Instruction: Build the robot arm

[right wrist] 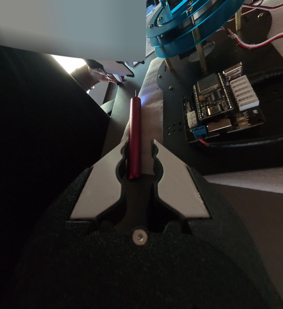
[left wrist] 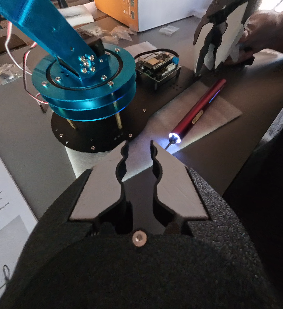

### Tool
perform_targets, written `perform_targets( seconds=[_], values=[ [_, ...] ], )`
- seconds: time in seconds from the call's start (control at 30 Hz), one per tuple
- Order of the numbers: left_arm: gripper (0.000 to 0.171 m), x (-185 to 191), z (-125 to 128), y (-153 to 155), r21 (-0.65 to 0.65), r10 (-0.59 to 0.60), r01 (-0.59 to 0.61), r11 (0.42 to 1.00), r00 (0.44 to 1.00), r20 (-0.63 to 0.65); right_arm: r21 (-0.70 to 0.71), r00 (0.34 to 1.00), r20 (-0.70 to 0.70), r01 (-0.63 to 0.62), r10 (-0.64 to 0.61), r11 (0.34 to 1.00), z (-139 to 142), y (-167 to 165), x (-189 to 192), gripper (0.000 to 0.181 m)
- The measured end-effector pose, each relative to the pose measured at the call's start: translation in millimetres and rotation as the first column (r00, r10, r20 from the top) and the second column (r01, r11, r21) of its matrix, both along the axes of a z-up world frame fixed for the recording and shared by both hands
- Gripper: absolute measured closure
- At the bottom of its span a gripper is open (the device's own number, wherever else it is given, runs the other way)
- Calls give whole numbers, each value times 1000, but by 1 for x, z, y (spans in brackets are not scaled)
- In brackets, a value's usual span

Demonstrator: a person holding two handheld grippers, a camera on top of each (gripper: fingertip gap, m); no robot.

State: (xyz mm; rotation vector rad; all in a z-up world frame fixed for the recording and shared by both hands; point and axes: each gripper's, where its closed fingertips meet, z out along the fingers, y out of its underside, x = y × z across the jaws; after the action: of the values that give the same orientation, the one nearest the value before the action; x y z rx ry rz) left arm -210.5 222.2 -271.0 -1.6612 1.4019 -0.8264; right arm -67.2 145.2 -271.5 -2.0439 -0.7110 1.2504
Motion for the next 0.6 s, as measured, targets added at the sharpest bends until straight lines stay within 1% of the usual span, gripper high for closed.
perform_targets(
  seconds=[0.17,0.43,0.6],
  values=[
    [147,1,-5,-1,39,-3,5,999,999,-40,36,999,45,-27,25,999,-3,-5,-4,157],
    [146,2,-9,-3,47,-11,14,999,998,-65,42,996,-59,64,-61,997,12,7,8,159],
    [147,3,-14,-7,95,-28,38,995,994,-103,63,996,-51,72,-69,995,14,8,8,155]
  ],
)
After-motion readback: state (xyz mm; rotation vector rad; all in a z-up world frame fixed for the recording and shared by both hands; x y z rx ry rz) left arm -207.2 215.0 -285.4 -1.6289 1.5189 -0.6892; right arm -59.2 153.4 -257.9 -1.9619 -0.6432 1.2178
